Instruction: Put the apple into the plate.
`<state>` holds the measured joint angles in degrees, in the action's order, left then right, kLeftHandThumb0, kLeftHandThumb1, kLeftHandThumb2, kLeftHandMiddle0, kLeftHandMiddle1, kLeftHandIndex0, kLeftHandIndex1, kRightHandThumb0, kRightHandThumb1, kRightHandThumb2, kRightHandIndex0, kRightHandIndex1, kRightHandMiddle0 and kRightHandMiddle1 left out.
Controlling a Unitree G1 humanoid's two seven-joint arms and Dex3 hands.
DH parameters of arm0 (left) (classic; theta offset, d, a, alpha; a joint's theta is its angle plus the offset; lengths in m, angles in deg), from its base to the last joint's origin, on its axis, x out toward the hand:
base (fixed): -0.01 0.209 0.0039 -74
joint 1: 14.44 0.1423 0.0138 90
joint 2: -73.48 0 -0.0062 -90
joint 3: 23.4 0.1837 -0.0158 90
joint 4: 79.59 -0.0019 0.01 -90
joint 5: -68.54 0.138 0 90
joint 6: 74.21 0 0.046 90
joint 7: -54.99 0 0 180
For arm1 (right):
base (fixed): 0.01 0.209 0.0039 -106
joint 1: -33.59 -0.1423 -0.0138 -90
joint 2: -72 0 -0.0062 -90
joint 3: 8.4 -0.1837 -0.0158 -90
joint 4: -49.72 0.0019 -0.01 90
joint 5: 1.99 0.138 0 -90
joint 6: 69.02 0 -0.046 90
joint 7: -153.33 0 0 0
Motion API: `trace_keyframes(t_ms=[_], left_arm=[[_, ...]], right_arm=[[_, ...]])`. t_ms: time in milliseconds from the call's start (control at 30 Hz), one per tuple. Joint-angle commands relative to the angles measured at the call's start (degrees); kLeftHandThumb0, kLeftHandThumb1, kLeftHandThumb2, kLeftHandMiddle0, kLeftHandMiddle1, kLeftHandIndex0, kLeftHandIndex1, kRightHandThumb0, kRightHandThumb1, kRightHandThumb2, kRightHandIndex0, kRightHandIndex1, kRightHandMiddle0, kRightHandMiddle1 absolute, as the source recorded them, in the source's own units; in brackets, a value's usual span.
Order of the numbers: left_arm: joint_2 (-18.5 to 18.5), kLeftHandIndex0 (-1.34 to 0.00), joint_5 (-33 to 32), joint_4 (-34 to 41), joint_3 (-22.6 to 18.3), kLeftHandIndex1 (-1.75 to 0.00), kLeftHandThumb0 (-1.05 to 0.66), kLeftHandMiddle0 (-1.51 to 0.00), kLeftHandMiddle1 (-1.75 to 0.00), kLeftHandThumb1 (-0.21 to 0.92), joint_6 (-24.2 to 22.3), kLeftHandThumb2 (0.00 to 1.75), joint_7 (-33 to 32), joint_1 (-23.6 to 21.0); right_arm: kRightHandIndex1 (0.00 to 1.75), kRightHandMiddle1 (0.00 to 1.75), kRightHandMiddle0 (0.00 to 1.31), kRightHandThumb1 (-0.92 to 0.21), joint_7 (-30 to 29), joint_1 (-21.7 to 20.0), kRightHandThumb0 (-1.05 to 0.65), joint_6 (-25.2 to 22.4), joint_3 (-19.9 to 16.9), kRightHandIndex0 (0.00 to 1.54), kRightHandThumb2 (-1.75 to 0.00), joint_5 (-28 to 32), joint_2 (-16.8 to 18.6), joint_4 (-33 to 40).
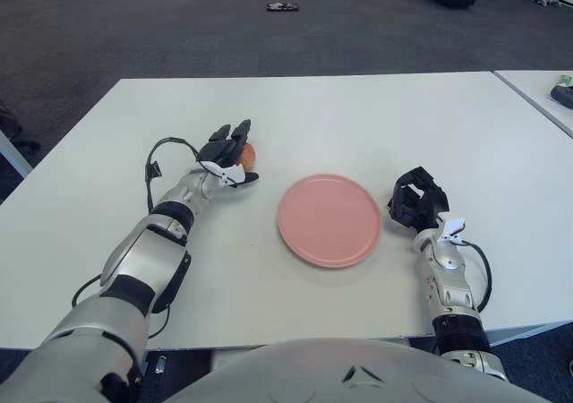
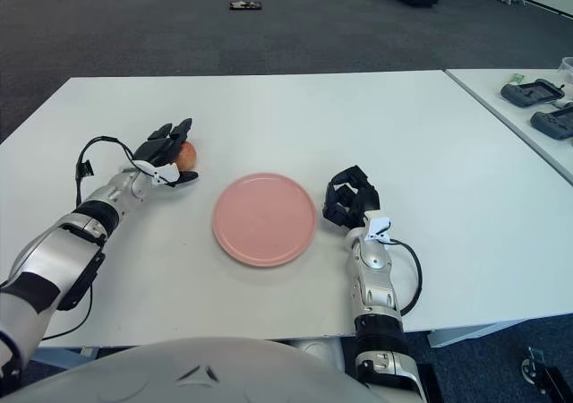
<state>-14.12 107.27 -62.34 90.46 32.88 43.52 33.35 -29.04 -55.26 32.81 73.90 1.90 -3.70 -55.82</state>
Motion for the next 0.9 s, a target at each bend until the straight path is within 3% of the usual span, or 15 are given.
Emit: trace_keyframes(t_ms=[0,33,100,133,200,233,300,367,400,500,867], left_arm=[[-0.9,0.00,0.6,-3.7,2.2,-0.73,-0.93,0.00,-0.58,0.63,-3.1,0.80,8.1,4.0],[-0.9,0.00,0.4,-3.6,2.3,-0.90,-0.93,0.00,-0.78,0.65,-3.3,0.80,8.4,3.9],[-0.9,0.00,0.1,-3.5,2.3,-1.09,-0.92,0.00,-1.02,0.66,-3.5,0.81,8.8,4.0],[-0.9,0.00,-0.2,-3.5,2.2,-1.14,-0.92,0.00,-1.09,0.67,-3.5,0.82,9.1,4.0],[-0.8,-0.02,-0.7,-3.4,2.0,-1.46,-0.89,-0.14,-1.33,0.68,-3.4,0.86,9.6,4.2],[-0.8,-0.03,-1.1,-3.3,1.9,-1.51,-0.89,-0.16,-1.36,0.69,-3.3,0.87,9.7,4.2],[-0.9,-0.20,-1.7,-3.2,1.8,-1.65,-0.85,-0.30,-1.54,0.67,-3.2,0.90,9.6,4.4],[-1.0,-0.36,-2.7,-3.1,1.4,-1.70,-0.78,-0.53,-1.64,0.61,-3.1,0.95,9.1,4.6],[-1.1,-0.45,-3.2,-3.0,1.2,-1.71,-0.68,-0.67,-1.68,0.50,-3.1,1.08,8.9,4.7],[-1.2,-0.58,-4.4,-2.8,0.6,-1.74,-0.56,-0.85,-1.72,0.35,-2.9,1.27,8.2,5.1],[-0.9,-0.72,-6.4,-2.5,0.2,-1.75,-0.54,-1.12,-1.75,0.18,-2.5,1.48,7.8,5.0]], right_arm=[[1.69,1.75,0.50,-0.45,0.2,1.9,-0.43,-2.7,-0.3,0.70,-1.16,0.6,0.5,-1.6],[1.69,1.75,0.50,-0.45,0.2,1.9,-0.43,-2.7,-0.3,0.70,-1.16,0.6,0.5,-1.6],[1.69,1.75,0.50,-0.45,0.2,2.0,-0.43,-2.7,-0.3,0.70,-1.15,0.6,0.5,-1.5],[1.69,1.75,0.50,-0.45,0.2,2.0,-0.43,-2.6,-0.3,0.70,-1.15,0.6,0.4,-1.5],[1.69,1.75,0.50,-0.46,0.3,2.1,-0.43,-2.6,-0.3,0.70,-1.15,0.6,0.4,-1.4],[1.69,1.75,0.50,-0.46,0.3,2.1,-0.43,-2.6,-0.3,0.70,-1.15,0.6,0.4,-1.4],[1.69,1.75,0.50,-0.46,0.3,2.1,-0.43,-2.6,-0.3,0.70,-1.15,0.6,0.4,-1.3],[1.69,1.75,0.50,-0.46,0.3,2.2,-0.43,-2.7,-0.3,0.70,-1.15,0.6,0.4,-1.3],[1.69,1.75,0.50,-0.46,0.3,2.2,-0.43,-2.7,-0.3,0.70,-1.15,0.6,0.4,-1.2],[1.69,1.75,0.50,-0.46,0.2,2.3,-0.43,-2.8,-0.3,0.70,-1.15,0.6,0.4,-1.1],[1.70,1.75,0.50,-0.45,0.1,2.2,-0.44,-3.2,-0.1,0.70,-1.16,0.2,0.3,-1.0]])
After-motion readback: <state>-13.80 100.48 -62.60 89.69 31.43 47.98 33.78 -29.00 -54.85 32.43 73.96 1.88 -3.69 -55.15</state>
